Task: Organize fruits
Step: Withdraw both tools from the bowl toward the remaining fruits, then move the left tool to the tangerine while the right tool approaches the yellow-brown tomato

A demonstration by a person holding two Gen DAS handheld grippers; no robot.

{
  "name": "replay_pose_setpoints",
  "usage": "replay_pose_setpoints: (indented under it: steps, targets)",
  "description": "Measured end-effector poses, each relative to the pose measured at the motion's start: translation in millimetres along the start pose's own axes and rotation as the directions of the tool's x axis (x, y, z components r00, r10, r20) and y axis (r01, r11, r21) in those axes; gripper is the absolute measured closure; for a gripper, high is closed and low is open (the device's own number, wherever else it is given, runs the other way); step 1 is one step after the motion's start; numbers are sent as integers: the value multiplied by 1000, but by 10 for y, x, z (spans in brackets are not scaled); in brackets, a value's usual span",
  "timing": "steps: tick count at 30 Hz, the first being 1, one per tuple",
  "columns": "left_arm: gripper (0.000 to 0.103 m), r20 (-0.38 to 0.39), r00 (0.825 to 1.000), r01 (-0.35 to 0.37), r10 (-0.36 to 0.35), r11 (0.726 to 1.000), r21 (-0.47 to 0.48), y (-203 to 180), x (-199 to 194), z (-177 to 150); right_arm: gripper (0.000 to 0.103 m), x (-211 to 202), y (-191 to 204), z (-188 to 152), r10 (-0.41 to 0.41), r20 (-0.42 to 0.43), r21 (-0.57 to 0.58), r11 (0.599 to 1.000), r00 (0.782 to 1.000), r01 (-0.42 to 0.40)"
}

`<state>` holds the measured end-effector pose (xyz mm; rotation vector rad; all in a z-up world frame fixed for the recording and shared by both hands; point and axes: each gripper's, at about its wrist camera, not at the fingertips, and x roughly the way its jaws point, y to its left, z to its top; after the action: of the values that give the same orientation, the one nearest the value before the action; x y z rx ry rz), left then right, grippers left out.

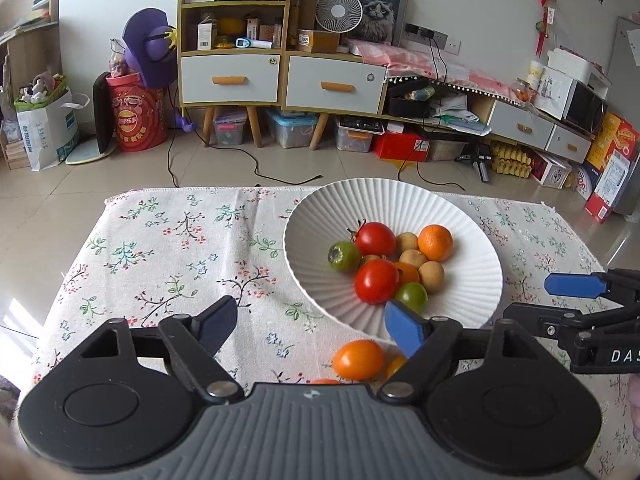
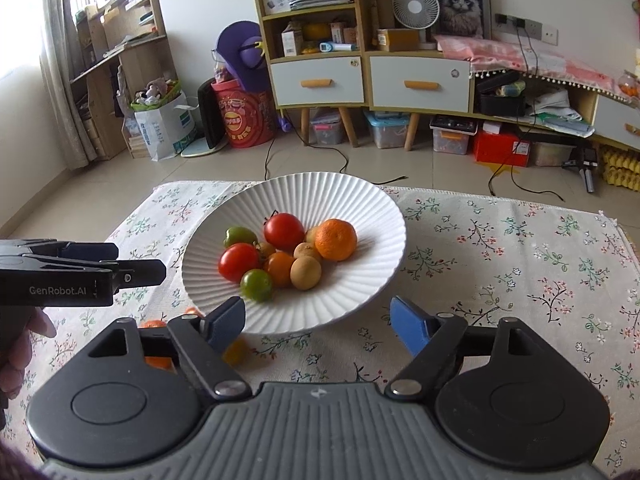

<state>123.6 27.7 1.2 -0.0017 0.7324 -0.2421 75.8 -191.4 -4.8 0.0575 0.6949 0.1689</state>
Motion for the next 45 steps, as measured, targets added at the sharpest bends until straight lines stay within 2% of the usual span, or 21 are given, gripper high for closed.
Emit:
replay_pose_setpoints:
  steps: [5,9,33,40,45]
  targets:
    - [10,-12,1000,0,0,1000,19,18,-47,-65,13,-20,68,-54,12,-15,-7,1000,1000,-12]
    - [3,-9,1000,-27,28,999,39,27,-87,-128,8,-41,119,-85,20,-20,-22,1000,1000,-20]
    - [3,-91,993,-67,79,989,130,169,-95,-559,5,-18,438,-337,39,-77,-135,990,996,-49]
    - [3,-77,992,-85,98,985,153,129,34,-672,6,69,424,-387,-2,-78,-149,989,997,-10]
    - [3,-83,993,-66,81,984,165,64,120,-700,10,147,353,-378,-25,-79,-119,993,997,15]
